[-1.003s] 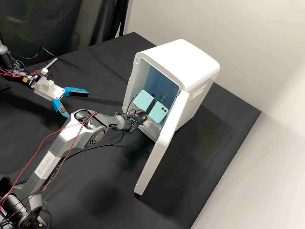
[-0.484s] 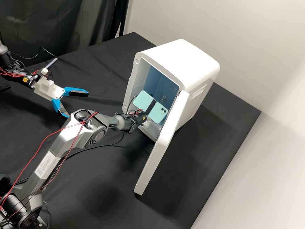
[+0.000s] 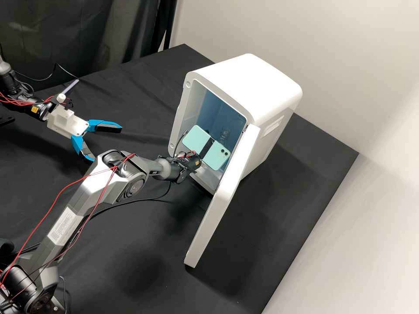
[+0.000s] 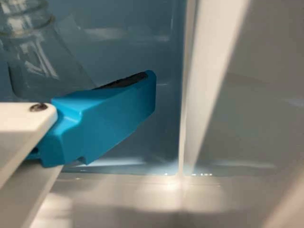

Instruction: Place the flask in the incubator

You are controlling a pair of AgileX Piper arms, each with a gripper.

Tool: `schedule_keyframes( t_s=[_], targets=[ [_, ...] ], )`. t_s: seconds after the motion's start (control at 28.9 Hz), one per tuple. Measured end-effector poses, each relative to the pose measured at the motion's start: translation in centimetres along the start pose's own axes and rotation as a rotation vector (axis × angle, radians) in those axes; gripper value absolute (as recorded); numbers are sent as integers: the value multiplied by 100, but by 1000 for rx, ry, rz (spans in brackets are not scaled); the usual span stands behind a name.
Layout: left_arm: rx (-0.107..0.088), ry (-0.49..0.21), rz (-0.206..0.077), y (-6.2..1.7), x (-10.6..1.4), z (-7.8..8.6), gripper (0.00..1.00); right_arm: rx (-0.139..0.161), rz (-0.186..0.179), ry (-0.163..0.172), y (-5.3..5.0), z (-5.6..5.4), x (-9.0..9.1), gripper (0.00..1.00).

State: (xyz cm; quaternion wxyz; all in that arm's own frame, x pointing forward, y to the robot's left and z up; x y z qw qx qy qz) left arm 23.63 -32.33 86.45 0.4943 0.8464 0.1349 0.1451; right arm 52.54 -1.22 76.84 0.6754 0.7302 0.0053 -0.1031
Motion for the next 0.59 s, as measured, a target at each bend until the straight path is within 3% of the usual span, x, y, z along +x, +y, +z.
schedule_keyframes(
  t_s=[0.59],
  targets=[
    [0, 0, 0, 0, 0, 0, 100, 0, -3, -4, -18, 21, -10, 100]
  ],
)
